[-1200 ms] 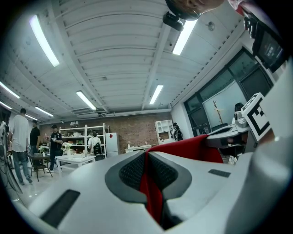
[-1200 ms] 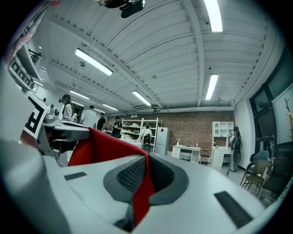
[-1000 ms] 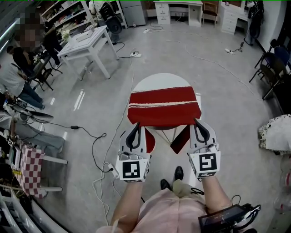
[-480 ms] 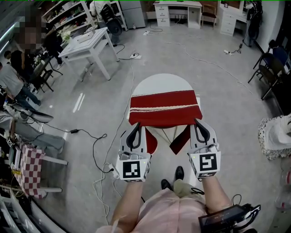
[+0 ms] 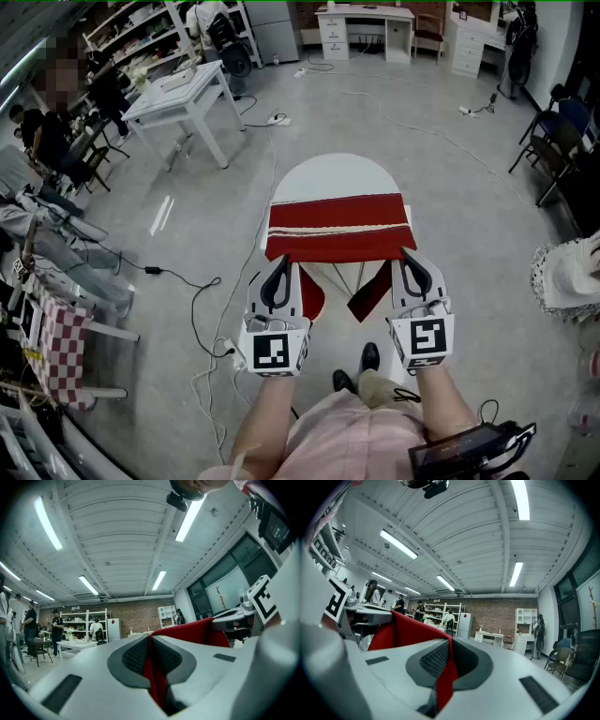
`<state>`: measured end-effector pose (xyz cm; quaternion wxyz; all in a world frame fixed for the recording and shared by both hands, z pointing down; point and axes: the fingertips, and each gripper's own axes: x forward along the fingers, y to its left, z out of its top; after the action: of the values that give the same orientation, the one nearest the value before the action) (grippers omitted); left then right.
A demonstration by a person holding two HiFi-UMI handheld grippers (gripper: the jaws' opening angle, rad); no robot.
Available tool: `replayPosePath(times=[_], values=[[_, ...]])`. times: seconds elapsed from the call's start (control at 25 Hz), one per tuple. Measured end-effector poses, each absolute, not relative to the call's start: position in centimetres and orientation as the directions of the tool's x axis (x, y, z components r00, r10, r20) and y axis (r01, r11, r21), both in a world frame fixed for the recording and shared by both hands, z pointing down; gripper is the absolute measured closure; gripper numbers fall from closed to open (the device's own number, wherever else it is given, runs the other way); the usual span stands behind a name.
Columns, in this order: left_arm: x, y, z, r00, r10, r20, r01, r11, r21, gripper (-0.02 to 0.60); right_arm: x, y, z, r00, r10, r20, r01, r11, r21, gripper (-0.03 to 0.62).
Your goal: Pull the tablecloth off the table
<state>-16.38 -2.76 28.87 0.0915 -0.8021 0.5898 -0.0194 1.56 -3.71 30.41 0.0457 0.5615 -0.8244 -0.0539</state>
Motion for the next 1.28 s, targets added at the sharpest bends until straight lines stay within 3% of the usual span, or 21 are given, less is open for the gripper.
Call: replayPosePath(times=[1.28], values=[[-17.1,3.3,28.2,0.307,-0.947,-0.092,-0.94,-0.287,-0.186,0.543,1.0,2.4,29.9,-0.373,-0.928,-0.007,-0.921,0.369,0.126,0.569]])
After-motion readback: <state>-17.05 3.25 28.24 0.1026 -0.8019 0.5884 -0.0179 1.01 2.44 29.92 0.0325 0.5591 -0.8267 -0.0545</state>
